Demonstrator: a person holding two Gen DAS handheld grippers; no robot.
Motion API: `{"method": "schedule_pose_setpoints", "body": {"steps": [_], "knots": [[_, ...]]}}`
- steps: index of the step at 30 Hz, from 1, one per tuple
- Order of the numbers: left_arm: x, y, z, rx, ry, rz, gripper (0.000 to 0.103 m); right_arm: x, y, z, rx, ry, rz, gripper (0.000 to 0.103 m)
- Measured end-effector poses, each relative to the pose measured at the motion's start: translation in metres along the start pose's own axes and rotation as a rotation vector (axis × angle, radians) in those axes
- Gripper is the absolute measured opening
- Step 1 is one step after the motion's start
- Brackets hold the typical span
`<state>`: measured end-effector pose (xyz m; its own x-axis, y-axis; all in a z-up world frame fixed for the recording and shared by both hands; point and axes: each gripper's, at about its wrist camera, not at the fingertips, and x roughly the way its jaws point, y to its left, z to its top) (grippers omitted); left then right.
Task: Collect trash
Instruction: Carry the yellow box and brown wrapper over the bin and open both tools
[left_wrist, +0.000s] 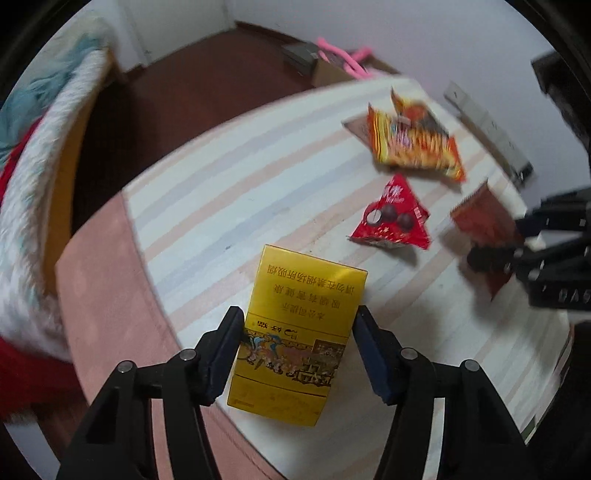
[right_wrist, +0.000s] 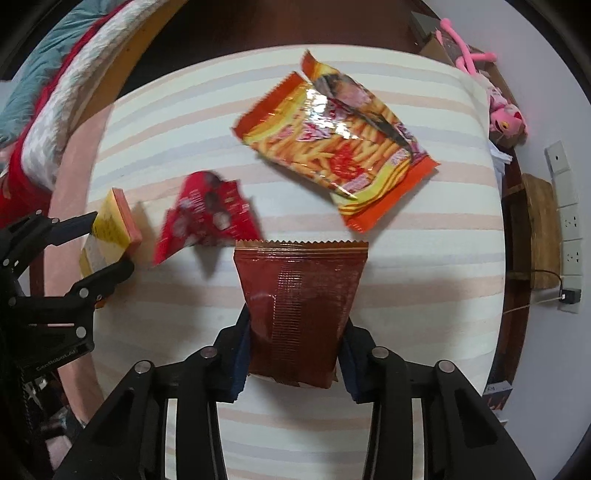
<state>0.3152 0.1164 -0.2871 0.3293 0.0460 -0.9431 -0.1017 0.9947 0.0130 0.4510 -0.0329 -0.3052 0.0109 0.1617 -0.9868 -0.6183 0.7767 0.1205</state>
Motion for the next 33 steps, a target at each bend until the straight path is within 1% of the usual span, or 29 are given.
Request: {"method": "schedule_pose_setpoints", "body": {"steps": [2, 3, 4, 6, 8, 9, 11, 12, 14, 15, 17, 19, 21, 23, 24, 25, 26, 27, 28, 29, 30, 31, 32, 33], "knots": [[-0.022, -0.003, -0.008, -0.037, -0.056, 0.007, 0.057, -0.011, 0.007, -0.009, -0.009, -0.029, 0.018, 0.040], [-0.030, 0.007, -0.006, -0.047, -0.073, 0.017, 0.057, -0.017, 0.012, -0.014, -0.010, -0.044, 0.029, 0.040], [-0.047, 0.008, -0.015, -0.070, -0.111, 0.036, 0.057, -0.020, 0.015, -0.017, -0.012, -0.056, 0.038, 0.040], [-0.064, 0.015, -0.024, -0.119, -0.151, 0.033, 0.057, -0.032, 0.027, -0.027, -0.011, -0.081, 0.069, 0.040], [-0.096, 0.026, -0.041, -0.187, -0.207, 0.053, 0.057, -0.046, 0.044, -0.036, -0.022, -0.102, 0.087, 0.040], [-0.104, 0.031, -0.047, -0.205, -0.226, 0.059, 0.056, -0.054, 0.054, -0.041, -0.032, -0.114, 0.097, 0.040], [-0.141, 0.042, -0.062, -0.268, -0.287, 0.096, 0.056, -0.069, 0.073, -0.050, -0.054, -0.137, 0.110, 0.040], [-0.167, 0.055, -0.075, -0.307, -0.324, 0.108, 0.056, -0.077, 0.086, -0.056, -0.073, -0.148, 0.120, 0.040], [-0.195, 0.070, -0.097, -0.359, -0.370, 0.132, 0.056, -0.093, 0.111, -0.066, -0.104, -0.169, 0.140, 0.040], [-0.217, 0.081, -0.115, -0.399, -0.404, 0.146, 0.056, -0.100, 0.124, -0.071, -0.125, -0.178, 0.152, 0.040], [-0.246, 0.102, -0.144, -0.456, -0.439, 0.162, 0.056, -0.115, 0.157, -0.081, -0.165, -0.192, 0.183, 0.040], [-0.270, 0.120, -0.176, -0.510, -0.465, 0.203, 0.056, -0.126, 0.196, -0.095, -0.217, -0.203, 0.218, 0.040], [-0.280, 0.134, -0.203, -0.553, -0.462, 0.234, 0.056, -0.133, 0.238, -0.110, -0.277, -0.206, 0.257, 0.040], [-0.290, 0.154, -0.239, -0.620, -0.458, 0.263, 0.056, -0.133, 0.282, -0.126, -0.332, -0.197, 0.295, 0.040], [-0.294, 0.170, -0.266, -0.670, -0.443, 0.278, 0.056, -0.131, 0.302, -0.134, -0.356, -0.189, 0.312, 0.040], [-0.294, 0.178, -0.283, -0.703, -0.438, 0.288, 0.056, -0.125, 0.330, -0.144, -0.388, -0.172, 0.333, 0.040], [-0.292, 0.191, -0.306, -0.745, -0.419, 0.291, 0.056, -0.120, 0.346, -0.151, -0.405, -0.158, 0.345, 0.040], [-0.289, 0.198, -0.319, -0.771, -0.403, 0.291, 0.056, -0.111, 0.371, -0.160, -0.433, -0.135, 0.359, 0.040], [-0.283, 0.213, -0.344, -0.826, -0.377, 0.283, 0.056, -0.101, 0.394, -0.168, -0.457, -0.111, 0.366, 0.040], [-0.278, 0.222, -0.360, -0.857, -0.363, 0.272, 0.056, -0.091, 0.409, -0.171, -0.471, -0.092, 0.370, 0.040], [-0.265, 0.237, -0.385, -0.917, -0.328, 0.248, 0.056, -0.077, 0.431, -0.178, -0.491, -0.061, 0.373, 0.040], [-0.254, 0.249, -0.403, -0.963, -0.304, 0.224, 0.056, -0.062, 0.452, -0.183, -0.505, -0.035, 0.372, 0.040], [-0.247, 0.256, -0.414, -0.991, -0.290, 0.203, 0.056, -0.052, 0.466, -0.187, -0.513, -0.017, 0.373, 0.040], [-0.229, 0.271, -0.438, -1.058, -0.255, 0.163, 0.056, -0.037, 0.482, -0.191, -0.523, 0.008, 0.368, 0.040]]}}
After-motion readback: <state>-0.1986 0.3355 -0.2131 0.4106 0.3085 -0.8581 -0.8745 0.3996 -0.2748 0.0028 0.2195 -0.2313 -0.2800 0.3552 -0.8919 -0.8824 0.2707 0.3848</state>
